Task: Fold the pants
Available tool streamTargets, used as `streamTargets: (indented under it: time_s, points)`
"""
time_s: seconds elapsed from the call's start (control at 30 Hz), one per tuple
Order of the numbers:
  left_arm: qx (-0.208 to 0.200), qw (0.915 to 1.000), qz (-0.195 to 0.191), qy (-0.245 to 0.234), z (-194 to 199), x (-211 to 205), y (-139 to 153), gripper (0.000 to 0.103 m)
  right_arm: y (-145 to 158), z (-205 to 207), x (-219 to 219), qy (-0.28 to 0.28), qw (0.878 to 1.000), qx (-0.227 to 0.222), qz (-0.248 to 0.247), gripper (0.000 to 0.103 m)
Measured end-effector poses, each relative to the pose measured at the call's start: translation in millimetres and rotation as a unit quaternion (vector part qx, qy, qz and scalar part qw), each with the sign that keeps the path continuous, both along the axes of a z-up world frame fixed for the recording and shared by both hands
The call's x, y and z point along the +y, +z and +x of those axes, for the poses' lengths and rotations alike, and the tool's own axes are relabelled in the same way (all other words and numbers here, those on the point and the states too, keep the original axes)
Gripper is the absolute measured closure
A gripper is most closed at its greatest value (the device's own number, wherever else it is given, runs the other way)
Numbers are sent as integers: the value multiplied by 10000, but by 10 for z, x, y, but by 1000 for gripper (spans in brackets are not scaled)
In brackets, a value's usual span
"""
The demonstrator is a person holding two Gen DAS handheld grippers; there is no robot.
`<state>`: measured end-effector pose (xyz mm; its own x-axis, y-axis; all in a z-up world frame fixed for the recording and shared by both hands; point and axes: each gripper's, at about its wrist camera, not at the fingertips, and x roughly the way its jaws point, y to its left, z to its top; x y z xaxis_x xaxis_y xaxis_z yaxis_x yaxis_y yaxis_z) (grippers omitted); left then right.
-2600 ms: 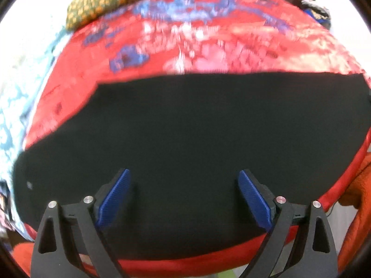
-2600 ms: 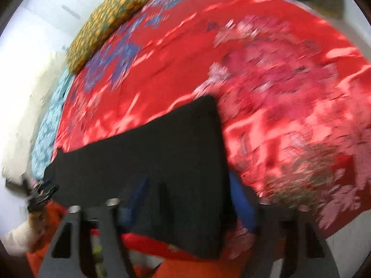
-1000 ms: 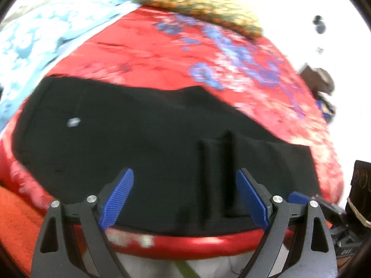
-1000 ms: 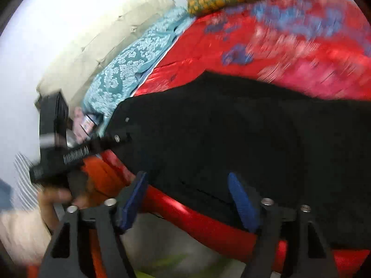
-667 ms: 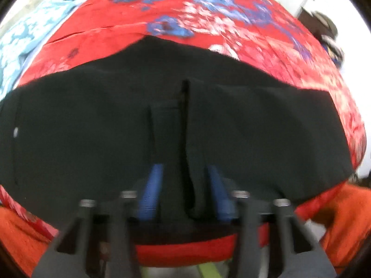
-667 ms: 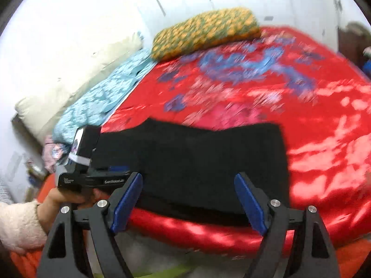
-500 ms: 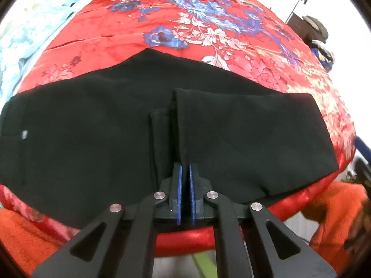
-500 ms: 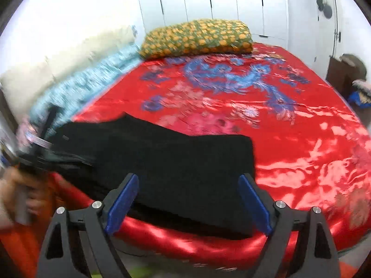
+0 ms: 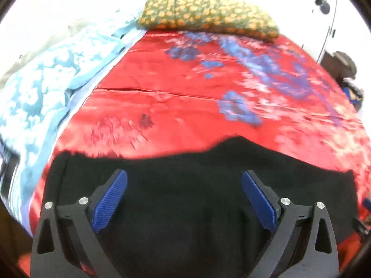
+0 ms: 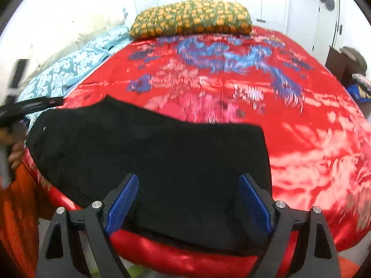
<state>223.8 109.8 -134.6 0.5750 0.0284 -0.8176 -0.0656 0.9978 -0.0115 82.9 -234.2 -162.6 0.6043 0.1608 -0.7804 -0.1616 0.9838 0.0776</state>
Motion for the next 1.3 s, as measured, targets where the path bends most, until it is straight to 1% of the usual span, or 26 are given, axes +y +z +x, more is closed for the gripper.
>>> streamTargets:
  time_s: [0.07, 0.1, 0.13, 0.17, 0.2, 0.23, 0.27, 0.3, 0.33, 0.4, 0.57, 0.67, 0.73, 0.87, 1.1, 1.3]
  points:
    - [139, 9999, -72, -47, 291, 106, -178, 4, -17, 47, 64, -35, 10000, 55, -45, 15]
    - [243, 9996, -98, -90, 434, 135, -314, 3, -53, 79, 72, -73, 9999, 122, -62, 15]
    - [343, 9993, -77, -142, 498, 182, -440, 3, -102, 115, 83, -127, 9997, 192, -54, 15]
    - [495, 9986, -12, -207, 581, 185, -623, 0, -144, 135, 93, -164, 9995, 251, -35, 15]
    - [506, 9977, 150, -415, 642, 156, -838, 0, -200, 171, 95, -208, 9992, 334, -16, 15]
    - [399, 9975, 196, -544, 663, 135, -930, 0, -256, 203, 97, -248, 9988, 431, 5, 15]
    - [409, 9977, 137, -526, 682, 139, -899, 0, -302, 239, 103, -281, 9982, 529, 13, 15]
    - [311, 9983, 35, -499, 669, 167, -853, 0, -337, 264, 109, -309, 9978, 584, -14, 15]
    - [315, 9983, 14, -497, 676, 173, -866, 0, -352, 283, 120, -311, 9977, 601, -41, 15]
    - [380, 9980, 100, -505, 711, 154, -896, 0, -380, 315, 151, -289, 9972, 669, -146, 15]
    - [381, 9980, 80, -498, 756, 130, -908, 0, -425, 338, 213, -210, 9957, 797, -418, 13]
    - [381, 9980, 81, -498, 715, 116, -884, 0, -451, 351, 255, -203, 9947, 863, -527, 10]
    - [379, 9980, 82, -498, 712, 116, -889, 0, -473, 369, 292, -215, 9941, 893, -580, 5]
    - [380, 9980, 83, -499, 722, 118, -896, 0, -518, 403, 377, -277, 9920, 946, -783, 1]
    - [381, 9980, 82, -501, 727, 118, -902, 0, -532, 436, 425, -389, 9888, 1085, -944, 0]
    - [382, 9980, 84, -502, 727, 116, -905, 0, -539, 418, 438, -426, 9879, 1093, -1014, 0]
